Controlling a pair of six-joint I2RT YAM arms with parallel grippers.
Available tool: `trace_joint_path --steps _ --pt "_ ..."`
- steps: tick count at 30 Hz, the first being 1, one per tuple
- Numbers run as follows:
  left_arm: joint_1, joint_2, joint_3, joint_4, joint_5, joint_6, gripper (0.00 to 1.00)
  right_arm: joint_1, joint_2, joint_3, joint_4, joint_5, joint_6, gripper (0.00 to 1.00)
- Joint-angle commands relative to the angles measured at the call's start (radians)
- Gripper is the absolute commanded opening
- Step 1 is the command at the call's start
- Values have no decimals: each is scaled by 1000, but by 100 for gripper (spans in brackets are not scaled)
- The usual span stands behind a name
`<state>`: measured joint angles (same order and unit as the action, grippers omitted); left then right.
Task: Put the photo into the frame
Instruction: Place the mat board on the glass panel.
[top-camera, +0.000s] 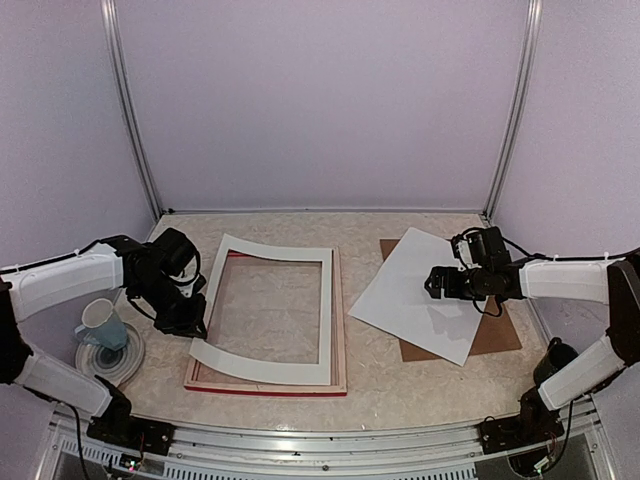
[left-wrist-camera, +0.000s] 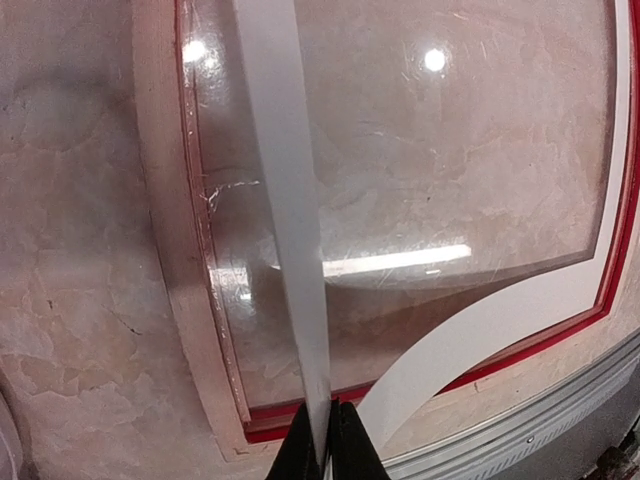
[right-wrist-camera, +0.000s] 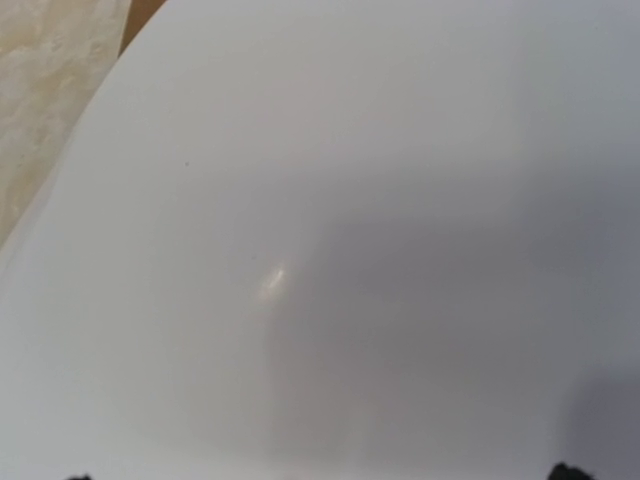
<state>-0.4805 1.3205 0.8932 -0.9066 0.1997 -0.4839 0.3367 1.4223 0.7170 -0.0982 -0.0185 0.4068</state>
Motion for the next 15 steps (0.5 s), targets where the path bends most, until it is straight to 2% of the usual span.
trace_joint_path --steps 1,10,15 --pt "8 -5 23 -15 20 20 6 8 14 -1 10 11 -12 99" --pt "22 -19 26 0 107 16 6 8 22 2 10 11 -11 99" --pt "29 -23 55 -30 102 26 6 8 14 4 6 11 -11 99"
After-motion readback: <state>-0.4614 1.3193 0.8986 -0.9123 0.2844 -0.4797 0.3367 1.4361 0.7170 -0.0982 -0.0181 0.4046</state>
